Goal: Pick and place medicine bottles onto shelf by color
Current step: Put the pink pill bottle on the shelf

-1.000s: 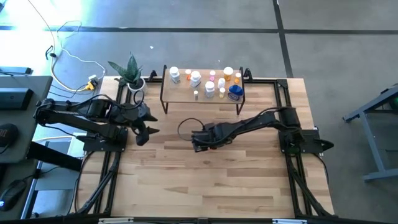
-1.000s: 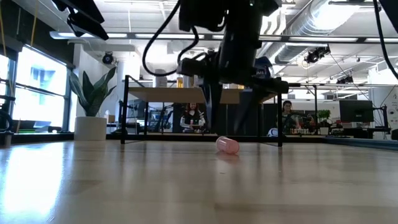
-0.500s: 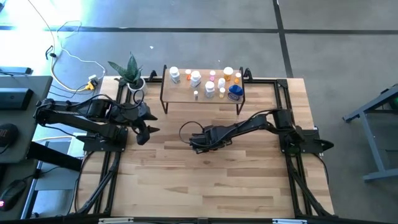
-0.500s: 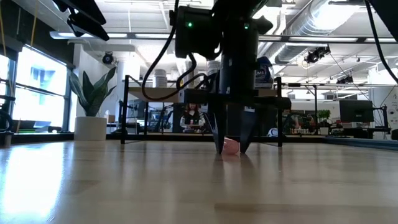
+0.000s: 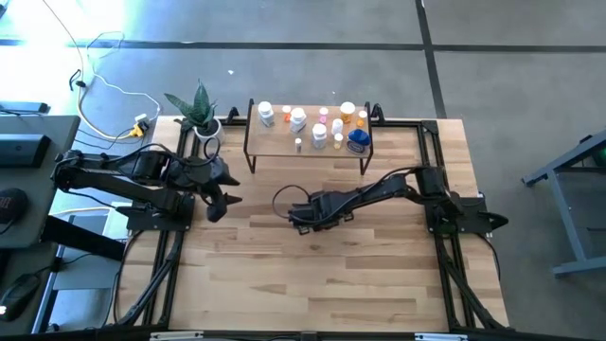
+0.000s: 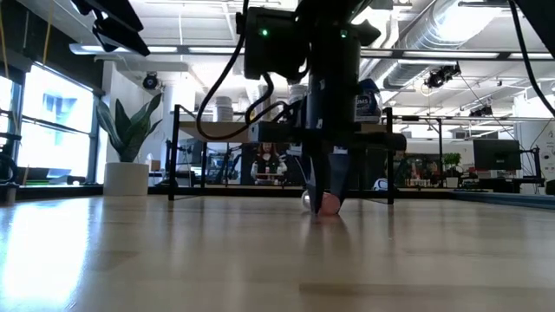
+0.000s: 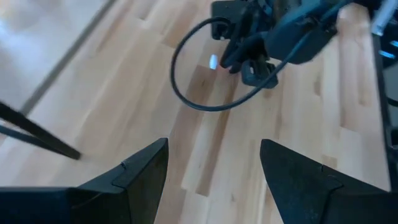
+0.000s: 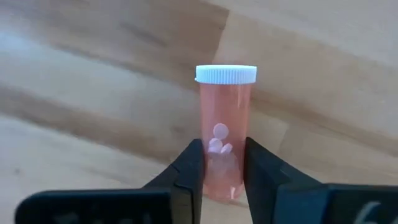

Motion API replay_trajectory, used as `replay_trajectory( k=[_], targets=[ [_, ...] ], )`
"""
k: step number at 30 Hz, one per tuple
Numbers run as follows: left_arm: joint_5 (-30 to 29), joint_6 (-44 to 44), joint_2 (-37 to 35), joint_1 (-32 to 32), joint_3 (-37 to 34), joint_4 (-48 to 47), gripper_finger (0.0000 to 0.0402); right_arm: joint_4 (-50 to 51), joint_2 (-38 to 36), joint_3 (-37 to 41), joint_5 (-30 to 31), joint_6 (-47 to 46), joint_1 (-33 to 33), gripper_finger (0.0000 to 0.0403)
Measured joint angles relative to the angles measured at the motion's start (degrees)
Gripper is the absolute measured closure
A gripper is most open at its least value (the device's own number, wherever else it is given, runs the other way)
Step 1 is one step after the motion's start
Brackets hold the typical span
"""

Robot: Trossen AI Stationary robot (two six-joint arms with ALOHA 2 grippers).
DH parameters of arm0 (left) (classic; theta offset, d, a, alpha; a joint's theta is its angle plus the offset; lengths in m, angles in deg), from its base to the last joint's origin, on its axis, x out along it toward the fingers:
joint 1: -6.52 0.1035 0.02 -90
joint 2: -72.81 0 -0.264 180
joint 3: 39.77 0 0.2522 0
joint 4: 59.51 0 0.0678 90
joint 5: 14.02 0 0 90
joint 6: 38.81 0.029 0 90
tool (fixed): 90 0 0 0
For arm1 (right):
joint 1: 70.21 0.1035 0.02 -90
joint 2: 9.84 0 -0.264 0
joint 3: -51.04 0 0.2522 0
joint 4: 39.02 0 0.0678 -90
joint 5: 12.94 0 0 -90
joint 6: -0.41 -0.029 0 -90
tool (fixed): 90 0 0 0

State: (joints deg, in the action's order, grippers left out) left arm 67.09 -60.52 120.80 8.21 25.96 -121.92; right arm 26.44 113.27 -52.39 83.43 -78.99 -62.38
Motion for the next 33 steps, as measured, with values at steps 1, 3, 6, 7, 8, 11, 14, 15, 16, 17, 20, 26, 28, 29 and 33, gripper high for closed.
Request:
replay_trajectory(
  k=[1,3,6,7,8,11,14,15,16,17,20,26,28,29,33],
  targets=[
    [0.90,0.43,0.00,0.00,0.00,0.00,0.0158,0.24,0.00,-0.35,-0.11,0.59,0.06,0.0335],
    [2.77,1.14,0.00,0.00,0.00,0.00,0.0158,0.12,0.02,-1.42,-1.04,1.72,0.28,0.0329],
    [4.90,1.34,0.00,0.00,0.00,-0.01,0.0158,-0.84,-0.44,-3.42,-0.84,5.01,0.56,0.0325],
    [5.39,1.53,0.00,0.00,0.00,-0.02,0.0158,-1.09,-0.44,-4.36,-0.61,6.21,0.72,0.0325],
    [5.75,2.02,0.00,-0.02,0.00,-0.02,0.0158,-1.05,-0.48,-5.25,-0.46,7.53,0.83,0.0325],
    [6.96,4.19,-0.02,0.00,0.00,-0.02,0.0158,-2.11,-0.55,-8.37,0.22,12.51,0.89,0.0325],
    [8.87,6.34,-0.02,0.00,0.00,-0.04,0.0158,-2.55,-0.59,-12.19,0.44,19.67,0.96,0.0325],
    [9.97,7.05,-0.02,0.00,0.00,-0.04,0.0158,-2.91,-0.59,-13.60,0.44,22.10,0.96,0.0325],
    [11.16,7.48,-0.02,0.00,0.00,-0.04,0.0158,-2.97,-0.63,-14.99,0.48,24.50,0.94,0.0325],
    [12.28,7.91,-0.02,0.00,0.00,-0.04,0.0158,-2.87,-0.63,-16.50,0.52,26.68,0.89,0.0325],
    [15.16,9.04,-0.02,0.00,0.00,-0.04,0.0158,-2.89,-0.63,-21.32,0.59,33.00,0.57,0.0325],
    [16.01,11.84,0.00,0.00,0.00,1.44,0.0158,-3.08,-0.74,-29.54,0.57,44.67,0.43,0.0325],
    [16.00,11.41,0.00,0.00,0.00,3.60,0.0158,-3.10,-0.76,-31.36,-0.06,47.57,0.46,0.0325],
    [16.03,11.08,0.00,0.00,0.00,4.79,0.0158,-3.08,-0.76,-32.04,-0.38,48.71,0.46,0.0325],
    [16.04,10.98,0.00,0.00,0.00,8.45,0.0158,-3.14,-0.79,-33.77,-0.67,53.75,0.46,0.0325]
  ],
)
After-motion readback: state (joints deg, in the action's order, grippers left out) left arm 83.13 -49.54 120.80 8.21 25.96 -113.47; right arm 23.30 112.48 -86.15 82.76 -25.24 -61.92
